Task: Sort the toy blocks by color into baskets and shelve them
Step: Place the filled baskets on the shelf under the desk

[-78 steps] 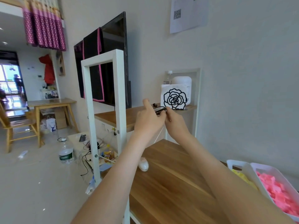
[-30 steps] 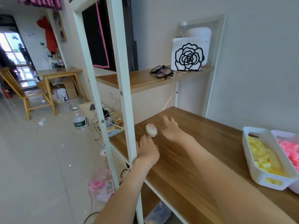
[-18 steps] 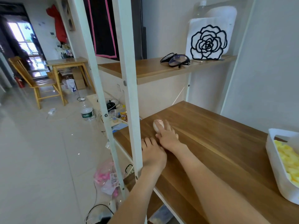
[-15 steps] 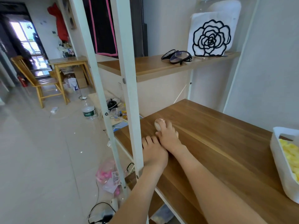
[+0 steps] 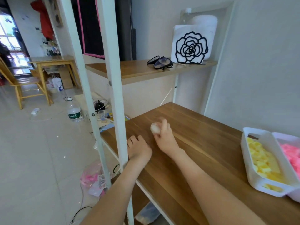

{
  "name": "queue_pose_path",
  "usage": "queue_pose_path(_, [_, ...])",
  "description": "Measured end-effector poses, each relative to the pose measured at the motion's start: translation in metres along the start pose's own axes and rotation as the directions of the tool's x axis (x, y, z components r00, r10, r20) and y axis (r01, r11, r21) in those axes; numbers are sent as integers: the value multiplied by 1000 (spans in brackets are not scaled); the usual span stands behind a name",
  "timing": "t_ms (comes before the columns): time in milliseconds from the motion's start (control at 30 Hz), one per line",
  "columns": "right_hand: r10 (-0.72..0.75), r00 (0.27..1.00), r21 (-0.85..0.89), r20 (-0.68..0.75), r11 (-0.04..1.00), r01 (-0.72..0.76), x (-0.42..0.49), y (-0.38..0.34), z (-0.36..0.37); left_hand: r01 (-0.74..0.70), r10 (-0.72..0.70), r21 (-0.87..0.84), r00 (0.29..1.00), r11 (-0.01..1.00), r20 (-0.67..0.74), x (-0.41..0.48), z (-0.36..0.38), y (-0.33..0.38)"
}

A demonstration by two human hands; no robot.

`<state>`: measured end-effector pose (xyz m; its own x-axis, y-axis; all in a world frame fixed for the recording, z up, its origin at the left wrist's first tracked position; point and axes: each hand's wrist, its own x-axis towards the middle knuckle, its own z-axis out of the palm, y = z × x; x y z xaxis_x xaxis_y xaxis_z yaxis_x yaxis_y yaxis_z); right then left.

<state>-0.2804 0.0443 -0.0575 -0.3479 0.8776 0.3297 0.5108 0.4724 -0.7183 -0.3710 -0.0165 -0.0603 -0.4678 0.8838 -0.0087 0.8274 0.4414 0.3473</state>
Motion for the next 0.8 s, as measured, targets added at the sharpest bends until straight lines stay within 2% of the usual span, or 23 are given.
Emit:
queue_pose_path(67, [2, 997, 176, -73, 984, 11, -7, -11, -10, -94, 120, -230, 988, 969, 101, -6, -19, 9])
queue_pose_path(133, [-15, 986, 301, -164, 952, 64, -15, -27, -22, -172, 218, -391, 973, 904, 76, -18, -47, 22])
queue_pose_path(233, [-26, 949, 369, -316, 918, 148, -22, -50, -45, -301, 283, -434, 953, 849, -106, -34, -85, 32])
queue_pose_path(367, [-109, 885, 388, -453, 870, 305, -33, -81, -72, -352, 251, -541, 934, 764, -255, -51, -113, 40])
queue_pose_path(467, [-196, 820, 373, -538, 818, 439, -41, -108, -90, -522, 286, -533, 839, 666, -463, -71, -134, 47])
queue_pose_path(567, [-278, 799, 341, -533, 794, 503, -35, -136, -108, -632, 283, -507, 746, 586, -603, -83, -157, 53])
queue_pose_path(633, [-313, 827, 357, -467, 789, 500, -25, -154, -116, -660, 277, -475, 710, 582, -647, -85, -170, 54])
queue_pose_path(667, [-305, 860, 401, -410, 787, 470, -19, -161, -118, -659, 282, -486, 716, 574, -638, -85, -176, 53])
queue_pose_path(733, [-273, 907, 452, -320, 797, 399, -7, -172, -118, -603, 299, -566, 786, 562, -541, -83, -187, 49])
queue_pose_path(800, [-260, 921, 440, -291, 818, 371, 4, -180, -115, -567, 319, -604, 820, 560, -475, -77, -195, 45])
